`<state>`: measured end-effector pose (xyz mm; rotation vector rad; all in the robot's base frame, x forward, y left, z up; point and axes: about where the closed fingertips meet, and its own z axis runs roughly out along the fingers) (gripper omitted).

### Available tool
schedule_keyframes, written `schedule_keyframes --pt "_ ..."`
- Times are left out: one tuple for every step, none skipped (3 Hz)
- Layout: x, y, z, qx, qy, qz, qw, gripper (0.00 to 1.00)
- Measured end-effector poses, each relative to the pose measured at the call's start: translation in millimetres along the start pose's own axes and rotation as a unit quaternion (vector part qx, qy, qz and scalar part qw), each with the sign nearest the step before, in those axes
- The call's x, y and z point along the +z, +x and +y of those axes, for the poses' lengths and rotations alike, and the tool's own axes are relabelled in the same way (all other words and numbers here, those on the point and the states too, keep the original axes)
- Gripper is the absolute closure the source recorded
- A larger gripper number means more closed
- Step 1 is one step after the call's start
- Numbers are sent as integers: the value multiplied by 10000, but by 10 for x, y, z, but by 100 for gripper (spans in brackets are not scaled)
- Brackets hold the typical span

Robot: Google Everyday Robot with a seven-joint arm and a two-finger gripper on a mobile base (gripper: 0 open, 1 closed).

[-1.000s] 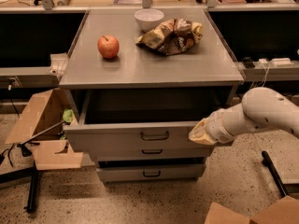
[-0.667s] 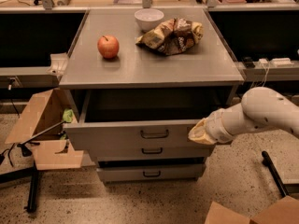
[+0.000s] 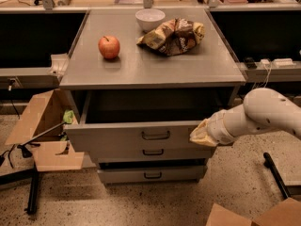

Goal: Close top drawer

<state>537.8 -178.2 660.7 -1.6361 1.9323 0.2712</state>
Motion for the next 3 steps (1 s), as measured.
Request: schedule_keyframes --pt "0 0 0 0 -1 0 10000 6" --pt "1 -1 1 0 -1 0 10000 0" --pt "1 -1 1 0 -1 0 10000 0"
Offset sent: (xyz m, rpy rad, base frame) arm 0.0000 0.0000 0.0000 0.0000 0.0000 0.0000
